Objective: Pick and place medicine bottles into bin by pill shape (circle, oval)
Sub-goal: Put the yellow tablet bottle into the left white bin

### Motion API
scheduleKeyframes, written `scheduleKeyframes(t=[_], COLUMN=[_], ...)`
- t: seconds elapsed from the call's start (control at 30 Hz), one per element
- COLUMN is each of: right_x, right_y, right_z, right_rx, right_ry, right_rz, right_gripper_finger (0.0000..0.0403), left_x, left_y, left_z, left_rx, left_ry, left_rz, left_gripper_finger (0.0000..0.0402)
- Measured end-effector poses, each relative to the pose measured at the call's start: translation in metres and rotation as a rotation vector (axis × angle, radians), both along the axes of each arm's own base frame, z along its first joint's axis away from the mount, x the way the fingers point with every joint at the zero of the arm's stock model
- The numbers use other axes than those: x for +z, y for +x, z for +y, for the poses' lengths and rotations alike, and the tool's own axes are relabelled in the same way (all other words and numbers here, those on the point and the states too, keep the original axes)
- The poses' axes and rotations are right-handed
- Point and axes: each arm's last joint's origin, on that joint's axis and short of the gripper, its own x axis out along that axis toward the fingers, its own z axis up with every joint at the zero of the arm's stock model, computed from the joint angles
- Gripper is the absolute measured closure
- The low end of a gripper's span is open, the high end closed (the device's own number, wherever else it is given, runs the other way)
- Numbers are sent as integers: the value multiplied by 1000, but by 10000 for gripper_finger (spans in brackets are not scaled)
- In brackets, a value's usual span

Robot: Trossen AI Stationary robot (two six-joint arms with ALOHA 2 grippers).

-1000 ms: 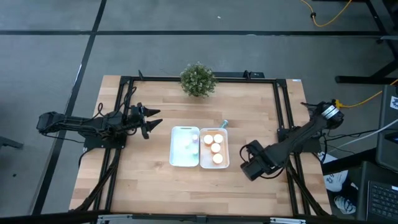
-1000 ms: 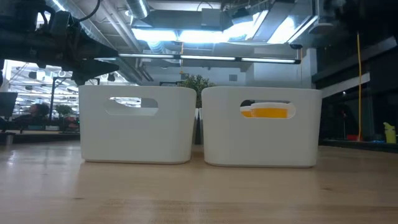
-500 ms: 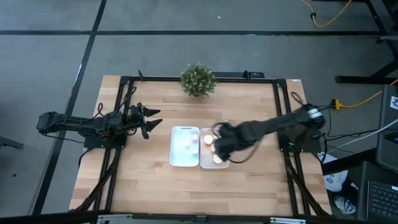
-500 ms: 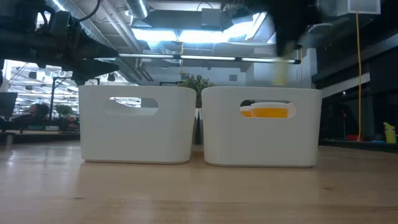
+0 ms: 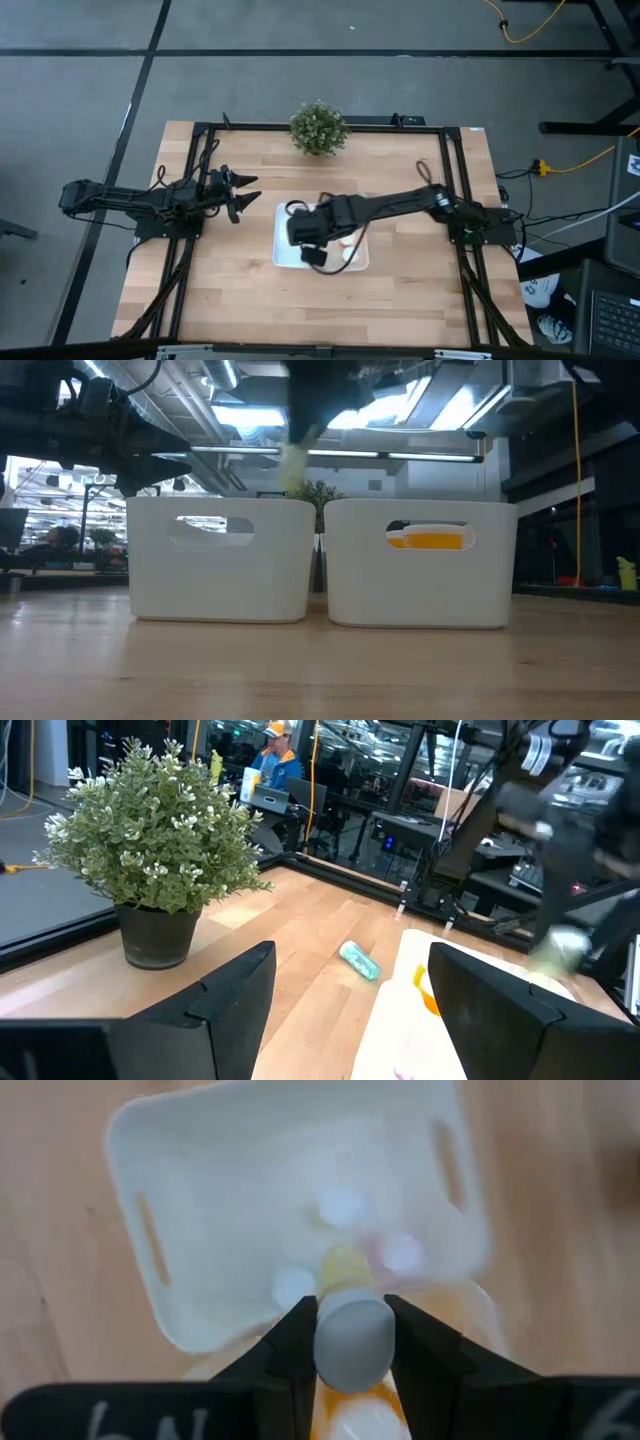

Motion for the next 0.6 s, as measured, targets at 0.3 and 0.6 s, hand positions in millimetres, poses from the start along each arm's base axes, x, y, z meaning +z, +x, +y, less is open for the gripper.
scheduleKeyframes(t=[0.3,0.6], right_x=[-26,-66], right_y=[26,36], right_z=[5,13], right_rx=[137,177], right_ry=[101,115], right_rz=[-57,37], right_gripper_finger=[296,296], left_x=[0,0], left_y=[0,0], left_z=[0,0], left_rx=[0,0], left_ry=[0,0], left_rz=[0,-2], left_gripper_finger=[147,147])
